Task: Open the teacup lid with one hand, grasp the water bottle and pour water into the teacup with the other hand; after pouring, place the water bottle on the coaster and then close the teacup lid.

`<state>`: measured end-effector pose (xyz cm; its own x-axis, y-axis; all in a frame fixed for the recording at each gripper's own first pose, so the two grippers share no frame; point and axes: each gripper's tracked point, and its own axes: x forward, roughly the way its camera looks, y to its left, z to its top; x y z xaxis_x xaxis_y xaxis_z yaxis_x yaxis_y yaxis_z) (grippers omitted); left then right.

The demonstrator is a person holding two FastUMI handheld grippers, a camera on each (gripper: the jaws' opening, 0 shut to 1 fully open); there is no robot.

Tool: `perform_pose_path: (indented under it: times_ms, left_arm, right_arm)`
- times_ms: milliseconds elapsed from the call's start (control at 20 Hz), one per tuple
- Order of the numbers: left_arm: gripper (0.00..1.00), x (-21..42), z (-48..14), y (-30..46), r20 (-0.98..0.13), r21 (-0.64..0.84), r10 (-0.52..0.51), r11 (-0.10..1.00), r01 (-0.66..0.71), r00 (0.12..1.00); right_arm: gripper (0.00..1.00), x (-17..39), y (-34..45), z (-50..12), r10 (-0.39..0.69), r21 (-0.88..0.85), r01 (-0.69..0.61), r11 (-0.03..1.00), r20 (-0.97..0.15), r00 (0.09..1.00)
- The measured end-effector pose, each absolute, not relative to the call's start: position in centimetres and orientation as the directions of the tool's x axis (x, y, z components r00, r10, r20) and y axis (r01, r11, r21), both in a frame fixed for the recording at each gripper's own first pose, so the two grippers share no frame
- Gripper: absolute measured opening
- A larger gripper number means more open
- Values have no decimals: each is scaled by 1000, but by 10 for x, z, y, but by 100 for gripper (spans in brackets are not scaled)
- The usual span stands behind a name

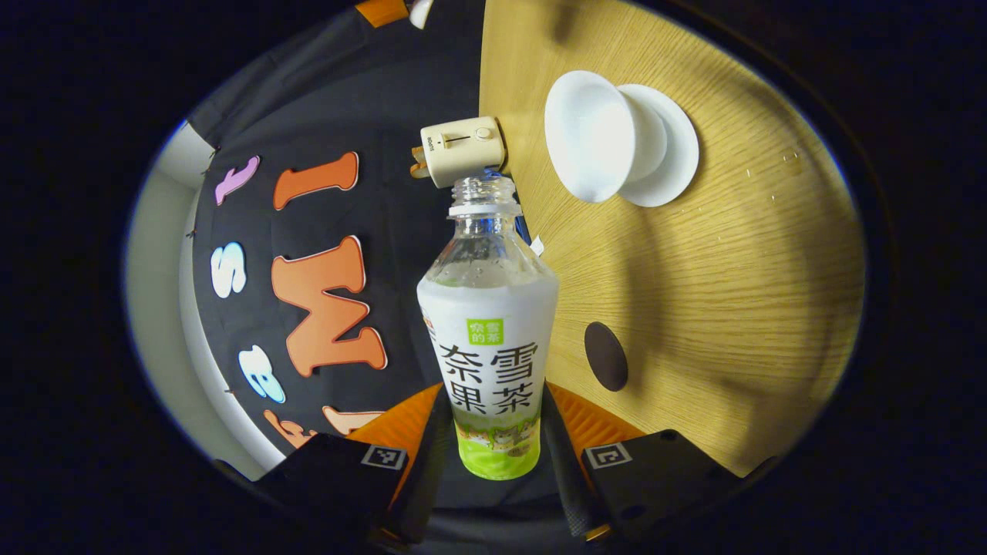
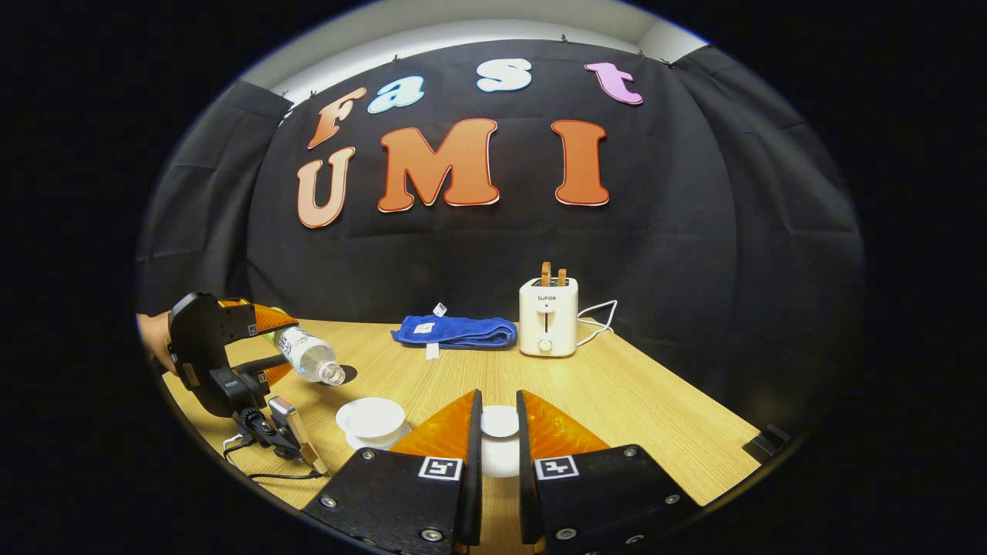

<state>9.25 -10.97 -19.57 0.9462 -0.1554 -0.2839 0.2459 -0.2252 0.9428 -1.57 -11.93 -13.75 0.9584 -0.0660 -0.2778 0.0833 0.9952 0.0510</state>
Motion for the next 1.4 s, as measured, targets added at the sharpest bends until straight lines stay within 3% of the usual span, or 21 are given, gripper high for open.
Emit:
perform_pose_path:
  times_ms: [1400]
  left_arm:
    - [69, 99, -164, -143, -212, 868, -244, -492, 68, 946]
  right_arm:
    - [20, -27, -124, -138, -60, 35, 72, 997, -273, 960]
